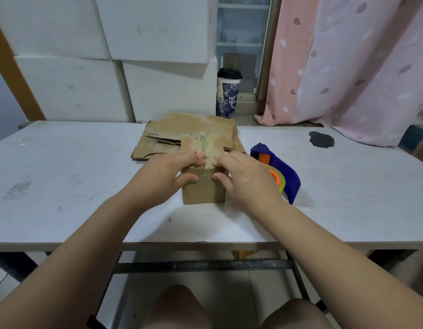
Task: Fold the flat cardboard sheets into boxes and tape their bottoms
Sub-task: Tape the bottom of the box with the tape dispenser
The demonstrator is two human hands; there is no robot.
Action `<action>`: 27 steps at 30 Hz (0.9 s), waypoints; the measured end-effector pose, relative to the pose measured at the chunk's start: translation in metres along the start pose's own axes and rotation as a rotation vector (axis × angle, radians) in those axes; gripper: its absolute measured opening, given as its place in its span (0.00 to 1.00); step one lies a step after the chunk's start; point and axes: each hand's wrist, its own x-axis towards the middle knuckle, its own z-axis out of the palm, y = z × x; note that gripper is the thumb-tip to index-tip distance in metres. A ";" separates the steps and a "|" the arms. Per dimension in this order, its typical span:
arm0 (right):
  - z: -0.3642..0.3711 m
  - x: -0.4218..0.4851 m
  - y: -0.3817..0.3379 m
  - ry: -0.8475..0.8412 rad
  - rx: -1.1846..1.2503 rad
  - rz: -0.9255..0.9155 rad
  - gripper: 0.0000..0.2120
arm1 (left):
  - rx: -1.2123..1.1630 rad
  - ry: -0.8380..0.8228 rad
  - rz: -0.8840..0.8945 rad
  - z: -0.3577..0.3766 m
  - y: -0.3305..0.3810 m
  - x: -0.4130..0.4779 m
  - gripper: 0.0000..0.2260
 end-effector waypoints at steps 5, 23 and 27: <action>0.000 -0.002 -0.005 0.051 0.020 0.026 0.14 | -0.009 0.038 -0.015 0.004 0.002 -0.004 0.13; 0.013 -0.045 -0.024 0.255 0.305 0.057 0.07 | -0.042 0.205 -0.439 -0.030 0.029 0.050 0.10; 0.009 -0.050 -0.039 0.129 0.732 0.481 0.16 | -0.095 0.348 -0.261 -0.032 0.033 0.025 0.07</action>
